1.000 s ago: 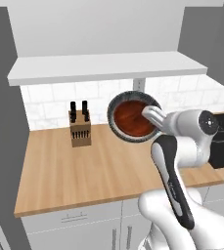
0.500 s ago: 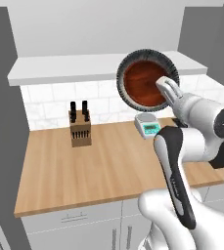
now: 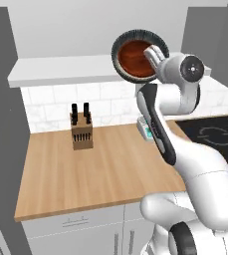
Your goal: Pick up the bowls on the counter and stack them on top of one another in the open cabinet. Place the smaller bowl on top of the larger bowl.
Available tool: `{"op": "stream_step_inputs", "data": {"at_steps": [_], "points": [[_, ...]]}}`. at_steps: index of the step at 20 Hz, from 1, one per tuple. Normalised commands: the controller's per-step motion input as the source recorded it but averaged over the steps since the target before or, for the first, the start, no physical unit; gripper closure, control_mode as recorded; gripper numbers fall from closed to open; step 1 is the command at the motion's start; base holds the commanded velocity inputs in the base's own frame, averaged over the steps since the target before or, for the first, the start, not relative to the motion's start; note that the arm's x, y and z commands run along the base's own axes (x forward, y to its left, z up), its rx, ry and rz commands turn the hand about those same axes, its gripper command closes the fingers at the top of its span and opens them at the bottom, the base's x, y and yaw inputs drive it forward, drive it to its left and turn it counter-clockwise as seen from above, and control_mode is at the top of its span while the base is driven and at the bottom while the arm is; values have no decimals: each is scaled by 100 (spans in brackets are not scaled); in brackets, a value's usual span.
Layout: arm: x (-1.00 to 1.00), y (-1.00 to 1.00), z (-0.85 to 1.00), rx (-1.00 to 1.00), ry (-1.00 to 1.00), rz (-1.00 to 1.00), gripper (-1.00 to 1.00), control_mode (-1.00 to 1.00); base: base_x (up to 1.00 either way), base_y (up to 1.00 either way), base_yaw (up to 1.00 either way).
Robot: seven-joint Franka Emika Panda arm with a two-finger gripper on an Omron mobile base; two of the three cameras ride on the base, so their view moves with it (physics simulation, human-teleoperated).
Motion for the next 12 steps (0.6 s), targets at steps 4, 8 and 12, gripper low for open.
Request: {"op": "stream_step_inputs", "data": {"at_steps": [4,8,12], "points": [[44,1,19,0,19,0,100,-100,0,0,0],[39,0,-45,-8,0,0,100,-100,0,0,0],[92,1,-34,-7,0,-3,100,-100,0,0,0]]}}
